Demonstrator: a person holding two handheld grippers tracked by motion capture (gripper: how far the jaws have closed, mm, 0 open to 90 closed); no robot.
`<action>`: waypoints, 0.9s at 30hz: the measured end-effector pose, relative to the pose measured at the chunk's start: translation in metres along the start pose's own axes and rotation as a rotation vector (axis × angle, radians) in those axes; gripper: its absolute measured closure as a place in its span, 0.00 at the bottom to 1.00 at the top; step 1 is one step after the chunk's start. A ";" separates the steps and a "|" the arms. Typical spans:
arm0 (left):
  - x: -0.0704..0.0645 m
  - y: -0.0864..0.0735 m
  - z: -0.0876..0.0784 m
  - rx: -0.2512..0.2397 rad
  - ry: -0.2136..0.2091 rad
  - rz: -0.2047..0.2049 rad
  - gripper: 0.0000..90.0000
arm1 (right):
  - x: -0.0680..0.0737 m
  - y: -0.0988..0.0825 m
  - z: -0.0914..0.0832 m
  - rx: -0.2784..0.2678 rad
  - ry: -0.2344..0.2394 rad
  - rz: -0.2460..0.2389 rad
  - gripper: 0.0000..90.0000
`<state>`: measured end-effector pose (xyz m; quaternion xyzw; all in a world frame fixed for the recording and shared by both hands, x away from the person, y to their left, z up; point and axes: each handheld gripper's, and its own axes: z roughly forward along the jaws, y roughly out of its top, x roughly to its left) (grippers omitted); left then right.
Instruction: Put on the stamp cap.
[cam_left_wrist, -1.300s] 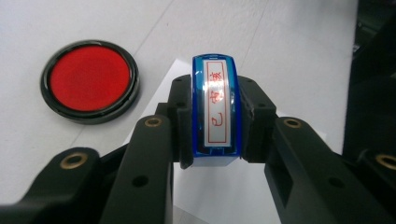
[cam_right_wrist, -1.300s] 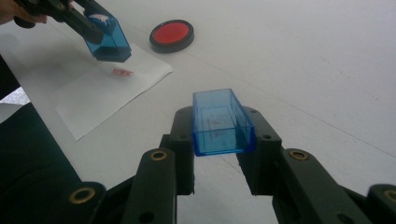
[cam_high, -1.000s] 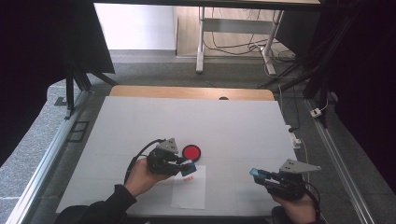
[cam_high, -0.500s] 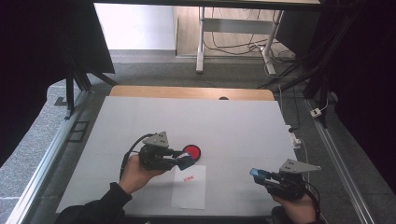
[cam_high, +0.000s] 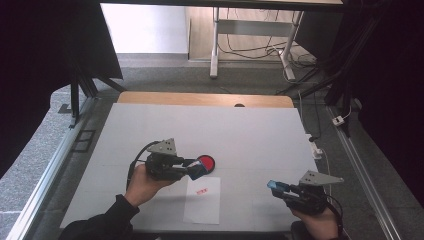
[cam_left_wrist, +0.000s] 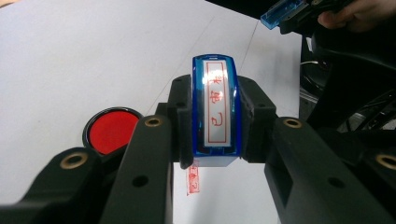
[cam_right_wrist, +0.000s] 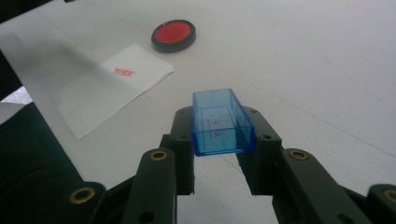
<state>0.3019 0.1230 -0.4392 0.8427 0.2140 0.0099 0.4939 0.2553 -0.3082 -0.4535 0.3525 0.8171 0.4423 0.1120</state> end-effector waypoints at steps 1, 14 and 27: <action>0.000 0.000 0.000 0.003 -0.001 0.001 0.78 | 0.001 0.001 0.000 -0.001 0.002 -0.004 0.76; 0.001 0.000 0.000 0.015 -0.009 0.025 0.78 | 0.010 0.011 0.007 -0.010 0.056 -0.055 0.76; 0.003 0.001 -0.001 0.009 -0.023 0.042 0.78 | 0.021 0.027 0.023 -0.022 0.131 -0.078 0.76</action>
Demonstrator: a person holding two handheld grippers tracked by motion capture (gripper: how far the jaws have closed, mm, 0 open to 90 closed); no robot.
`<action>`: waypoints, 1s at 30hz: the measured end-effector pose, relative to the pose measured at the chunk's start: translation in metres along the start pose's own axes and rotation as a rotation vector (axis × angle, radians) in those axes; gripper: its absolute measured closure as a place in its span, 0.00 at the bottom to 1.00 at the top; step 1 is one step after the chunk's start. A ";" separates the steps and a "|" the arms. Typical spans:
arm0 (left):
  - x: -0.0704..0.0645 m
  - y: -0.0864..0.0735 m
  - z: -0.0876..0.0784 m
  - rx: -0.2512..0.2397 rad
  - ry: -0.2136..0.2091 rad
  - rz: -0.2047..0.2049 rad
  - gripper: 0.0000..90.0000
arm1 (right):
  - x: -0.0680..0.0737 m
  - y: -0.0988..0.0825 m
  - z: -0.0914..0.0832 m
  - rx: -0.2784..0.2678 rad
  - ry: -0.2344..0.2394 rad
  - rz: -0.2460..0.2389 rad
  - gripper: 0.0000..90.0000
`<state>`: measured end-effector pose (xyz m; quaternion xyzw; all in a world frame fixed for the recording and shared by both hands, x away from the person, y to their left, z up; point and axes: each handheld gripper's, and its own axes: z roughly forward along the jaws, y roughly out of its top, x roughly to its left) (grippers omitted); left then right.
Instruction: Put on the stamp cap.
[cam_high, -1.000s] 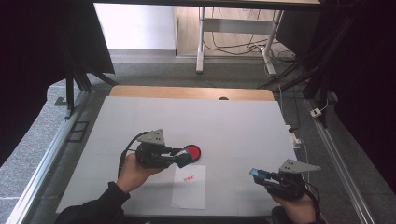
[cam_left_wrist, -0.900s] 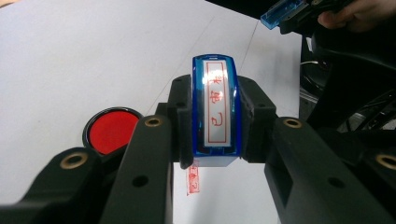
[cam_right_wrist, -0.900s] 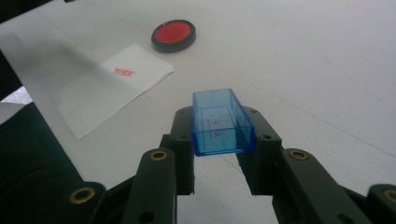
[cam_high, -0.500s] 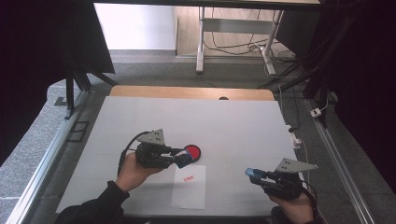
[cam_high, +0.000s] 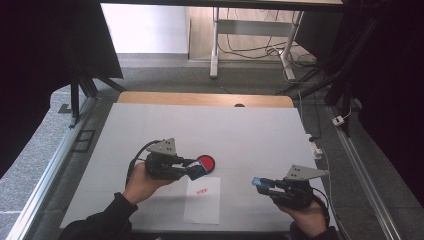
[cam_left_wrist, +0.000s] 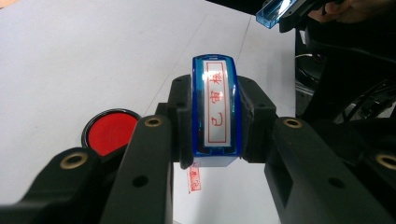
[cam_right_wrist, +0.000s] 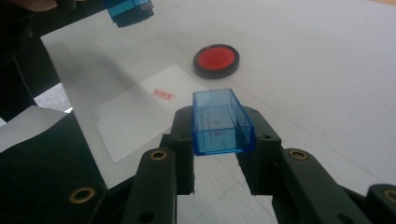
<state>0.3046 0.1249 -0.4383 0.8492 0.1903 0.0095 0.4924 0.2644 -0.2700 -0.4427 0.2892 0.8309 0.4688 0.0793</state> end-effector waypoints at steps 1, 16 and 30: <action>0.000 0.000 0.000 0.000 0.000 0.002 0.78 | 0.001 0.002 0.001 0.008 0.000 -0.009 0.76; 0.000 0.002 -0.002 -0.003 -0.013 0.016 0.78 | 0.012 0.019 0.028 0.051 0.120 -0.087 0.76; -0.001 0.004 -0.003 -0.006 -0.029 0.046 0.78 | 0.015 0.033 0.056 0.047 0.232 -0.116 0.76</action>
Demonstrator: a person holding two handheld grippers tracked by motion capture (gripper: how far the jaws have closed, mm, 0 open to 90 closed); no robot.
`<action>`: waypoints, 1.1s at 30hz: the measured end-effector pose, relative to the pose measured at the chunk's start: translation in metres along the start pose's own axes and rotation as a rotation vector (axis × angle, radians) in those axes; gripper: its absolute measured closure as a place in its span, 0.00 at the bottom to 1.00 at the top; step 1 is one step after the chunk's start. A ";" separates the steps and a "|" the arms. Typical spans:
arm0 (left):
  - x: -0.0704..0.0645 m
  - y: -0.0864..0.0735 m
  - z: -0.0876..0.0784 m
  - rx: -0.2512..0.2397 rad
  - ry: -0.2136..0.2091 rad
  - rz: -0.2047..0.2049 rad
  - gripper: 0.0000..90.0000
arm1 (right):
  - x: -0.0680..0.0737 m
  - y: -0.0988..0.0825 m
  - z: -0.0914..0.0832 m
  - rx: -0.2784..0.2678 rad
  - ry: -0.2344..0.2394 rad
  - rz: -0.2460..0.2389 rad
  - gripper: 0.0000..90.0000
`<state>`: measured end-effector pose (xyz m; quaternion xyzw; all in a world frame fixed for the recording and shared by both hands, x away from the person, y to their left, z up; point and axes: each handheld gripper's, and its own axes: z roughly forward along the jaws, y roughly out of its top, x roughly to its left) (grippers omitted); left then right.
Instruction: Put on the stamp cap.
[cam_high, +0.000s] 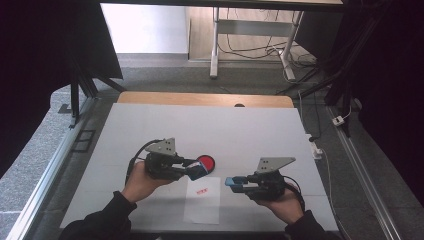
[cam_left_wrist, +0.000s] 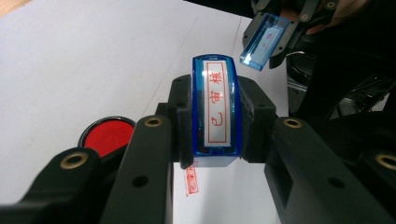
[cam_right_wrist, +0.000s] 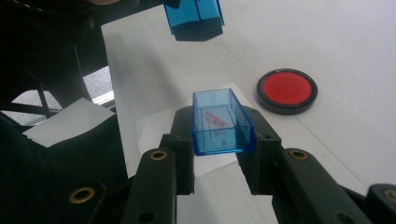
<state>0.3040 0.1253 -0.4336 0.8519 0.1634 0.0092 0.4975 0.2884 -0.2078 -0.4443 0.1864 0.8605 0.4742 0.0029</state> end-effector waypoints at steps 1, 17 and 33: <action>0.000 0.000 0.000 -0.002 -0.003 0.002 0.78 | -0.001 0.001 0.002 -0.001 0.008 -0.004 0.76; -0.007 0.005 -0.001 -0.013 -0.053 0.092 0.78 | -0.009 0.014 0.040 0.003 0.161 -0.043 0.76; -0.011 0.007 0.000 -0.030 -0.099 0.131 0.78 | -0.006 0.025 0.063 0.007 0.243 -0.107 0.76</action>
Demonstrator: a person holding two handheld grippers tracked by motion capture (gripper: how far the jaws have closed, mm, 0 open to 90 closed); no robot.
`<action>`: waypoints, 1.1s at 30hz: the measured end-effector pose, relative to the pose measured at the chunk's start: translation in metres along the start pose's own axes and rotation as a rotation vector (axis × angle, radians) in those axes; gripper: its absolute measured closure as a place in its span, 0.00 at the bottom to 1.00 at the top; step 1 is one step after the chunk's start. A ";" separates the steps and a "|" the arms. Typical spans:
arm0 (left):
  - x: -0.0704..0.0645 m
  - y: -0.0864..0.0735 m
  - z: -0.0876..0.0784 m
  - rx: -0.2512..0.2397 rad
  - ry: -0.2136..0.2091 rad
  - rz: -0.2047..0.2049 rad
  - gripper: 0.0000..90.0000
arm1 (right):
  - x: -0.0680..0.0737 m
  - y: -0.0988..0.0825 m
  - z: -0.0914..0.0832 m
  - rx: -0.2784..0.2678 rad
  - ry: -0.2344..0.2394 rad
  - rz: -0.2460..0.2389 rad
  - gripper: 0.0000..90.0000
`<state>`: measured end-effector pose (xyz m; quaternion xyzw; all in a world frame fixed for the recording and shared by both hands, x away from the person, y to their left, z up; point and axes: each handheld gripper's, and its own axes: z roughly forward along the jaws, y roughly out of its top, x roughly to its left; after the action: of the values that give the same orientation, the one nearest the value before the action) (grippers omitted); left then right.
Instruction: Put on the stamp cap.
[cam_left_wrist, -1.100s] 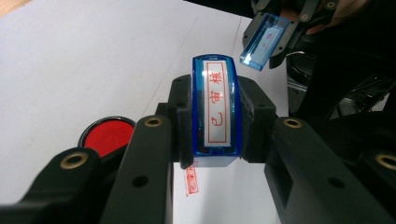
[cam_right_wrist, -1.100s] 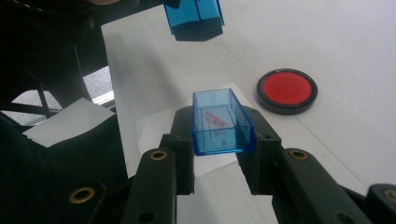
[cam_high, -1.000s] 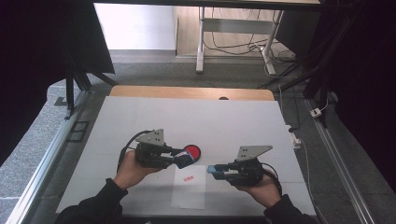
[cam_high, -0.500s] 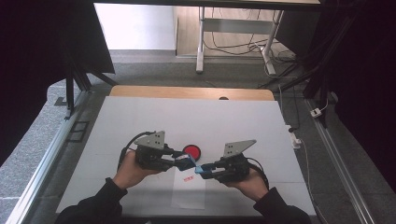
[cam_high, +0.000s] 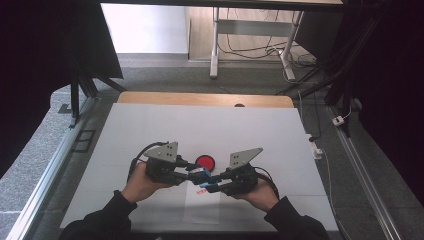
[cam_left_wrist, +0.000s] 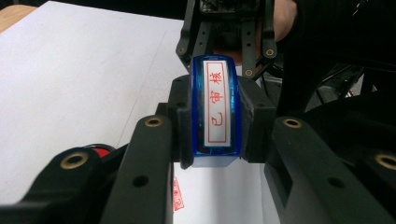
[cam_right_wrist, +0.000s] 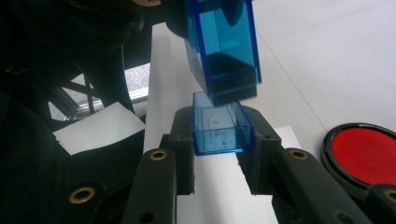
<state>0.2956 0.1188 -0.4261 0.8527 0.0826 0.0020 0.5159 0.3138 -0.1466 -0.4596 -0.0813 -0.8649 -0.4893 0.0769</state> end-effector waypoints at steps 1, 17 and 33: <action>0.000 0.000 0.000 -0.001 -0.005 0.002 0.78 | 0.000 0.000 0.001 0.001 0.002 -0.002 0.76; 0.000 -0.001 0.000 -0.024 -0.058 0.018 0.78 | 0.001 0.004 0.006 -0.004 0.042 -0.032 0.76; 0.003 -0.005 0.002 -0.070 -0.104 -0.003 0.78 | 0.002 0.006 0.002 -0.047 0.081 -0.037 0.76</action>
<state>0.2982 0.1198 -0.4314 0.8330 0.0567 -0.0400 0.5490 0.3132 -0.1415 -0.4557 -0.0475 -0.8508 -0.5135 0.1009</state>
